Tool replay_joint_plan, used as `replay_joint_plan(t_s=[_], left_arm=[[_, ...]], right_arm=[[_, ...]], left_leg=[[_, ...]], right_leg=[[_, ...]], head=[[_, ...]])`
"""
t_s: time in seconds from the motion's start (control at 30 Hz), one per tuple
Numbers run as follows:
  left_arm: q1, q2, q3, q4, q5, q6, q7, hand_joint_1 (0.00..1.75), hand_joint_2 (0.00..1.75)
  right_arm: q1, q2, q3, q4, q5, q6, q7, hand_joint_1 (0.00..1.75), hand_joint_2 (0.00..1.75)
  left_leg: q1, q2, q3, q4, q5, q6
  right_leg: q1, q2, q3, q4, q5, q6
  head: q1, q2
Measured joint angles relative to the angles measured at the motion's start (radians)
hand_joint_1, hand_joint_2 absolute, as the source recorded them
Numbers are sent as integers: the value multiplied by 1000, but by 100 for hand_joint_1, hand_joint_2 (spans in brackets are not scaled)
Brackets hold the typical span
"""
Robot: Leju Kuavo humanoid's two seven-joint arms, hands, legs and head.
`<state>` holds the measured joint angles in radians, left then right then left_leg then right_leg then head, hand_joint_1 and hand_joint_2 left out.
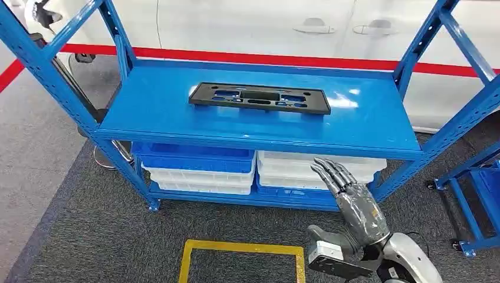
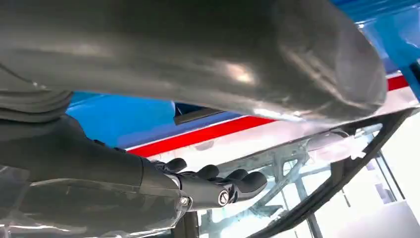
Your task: Take the parts from the cabinet and place them on the table.
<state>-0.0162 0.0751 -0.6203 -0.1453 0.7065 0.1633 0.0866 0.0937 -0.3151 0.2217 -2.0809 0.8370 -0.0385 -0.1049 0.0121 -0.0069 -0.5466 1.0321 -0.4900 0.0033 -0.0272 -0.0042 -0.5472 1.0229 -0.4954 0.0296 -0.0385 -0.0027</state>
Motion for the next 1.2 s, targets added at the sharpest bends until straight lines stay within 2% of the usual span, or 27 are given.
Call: replay_joint_plan(t_s=[0.27, 0.67, 0.73, 0.77, 0.8, 0.83, 0.87, 0.93, 0.97, 1.0, 1.03, 1.07, 1.1, 1.13, 1.17, 1.2], left_arm=[[-1, 3, -8, 0, 6, 0, 3, 0, 0], [-1, 3, -9, 0, 13, 0, 0, 0, 0], [-1, 8, -9, 0, 14, 0, -1, 0, 0], [-1, 10, -9, 0, 14, 0, -1, 0, 0], [-2, 11, -9, 0, 14, 0, -2, 0, 0], [-2, 11, -9, 0, 14, 0, -3, 0, 0], [-3, 11, -10, 0, 14, -2, -3, 0, 0], [-3, 12, -10, 0, 14, -2, -5, 0, 0], [-3, 12, -11, 0, 15, -2, -7, 0, 0], [-3, 12, -14, 0, 16, -2, -6, 0, 0], [-3, 12, -15, 0, 17, -2, -6, 0, 0], [-3, 12, -16, 0, 17, -2, -6, 0, 0], [-3, 11, -17, 0, 18, -2, -7, 0, 0], [-3, 13, -18, 0, 17, 0, -7, 0, 0], [-5, 19, -18, 2, 18, 0, -7, 0, 0], [-5, 17, -20, 2, 18, 0, -7, 0, 0]], right_arm=[[-15, -19, 32, 18, 59, 0, 12, 0, 0], [-19, -24, 50, 23, 72, -5, 14, 0, 0], [-20, -24, 54, 23, 74, -6, 15, 0, 0], [-20, -24, 56, 22, 75, -7, 15, 0, 0], [-20, -24, 57, 21, 75, -8, 15, 0, 0], [-20, -24, 58, 23, 76, -8, 16, 0, 0], [-21, -24, 58, 23, 77, -10, 17, 0, 0], [-19, -25, 59, 23, 79, -11, 21, 0, 0], [-17, -25, 59, 24, 80, -11, 21, 0, 0], [-17, -25, 61, 24, 82, -11, 21, 0, 0], [-17, -25, 61, 25, 83, -11, 21, 0, 0], [-17, -25, 62, 26, 86, -11, 21, 0, 0], [-17, -25, 63, 26, 89, -11, 21, 0, 0], [-17, -25, 63, 26, 89, -11, 21, 0, 0], [-17, -24, 65, 28, 90, -11, 21, 0, 0], [-16, -24, 66, 29, 92, -11, 23, 0, 0]], left_leg=[[0, 0, 0, 0, 0, 0], [0, 0, 0, 0, 0, 0], [-4, 0, -3, 3, -4, 11], [-4, 1, 0, -3, 0, 15], [6, 2, 16, -33, 15, 23], [8, 5, 25, -49, 23, 25], [11, 7, 29, -56, 27, 29], [11, 6, 29, -58, 27, 30], [11, 6, 28, -57, 25, 29], [12, 6, 30, -56, 22, 25], [15, 5, 33, -54, 18, 21], [19, 3, 38, -51, 13, 13], [24, 1, 42, -44, 4, 4], [24, 1, 39, -33, -7, -9], [15, -2, 31, -18, -17, -19], [14, -2, 30, -23, -17, -23]], right_leg=[[0, 0, 0, 0, 0, 0], [0, 0, 0, 0, 0, 0], [-8, -1, 2, -9, 5, 7], [-6, -1, 6, -18, 9, 12], [1, -3, 11, -23, 8, 14], [-3, -1, 7, -5, -3, 11], [-3, 1, -20, 48, -38, 8], [-5, 3, -105, 204, -103, 12], [-6, 3, -140, 259, -116, 15], [-7, 2, -152, 269, -101, 18], [-10, 2, -141, 235, -66, 20], [-13, 2, -112, 166, -19, 22], [-17, 1, -68, 74, 33, 27], [-20, 2, -40, 12, 40, 30], [-12, 9, -40, 6, 26, 20], [-14, 10, -45, 17, 23, 1]], head=[[0, 0], [0, 0], [0, 0], [0, 0], [0, 0], [0, 0], [0, 0], [0, 0], [0, 0], [0, 0], [0, 0], [0, 0], [0, 0], [0, 0], [0, 0], [-1, 0]])
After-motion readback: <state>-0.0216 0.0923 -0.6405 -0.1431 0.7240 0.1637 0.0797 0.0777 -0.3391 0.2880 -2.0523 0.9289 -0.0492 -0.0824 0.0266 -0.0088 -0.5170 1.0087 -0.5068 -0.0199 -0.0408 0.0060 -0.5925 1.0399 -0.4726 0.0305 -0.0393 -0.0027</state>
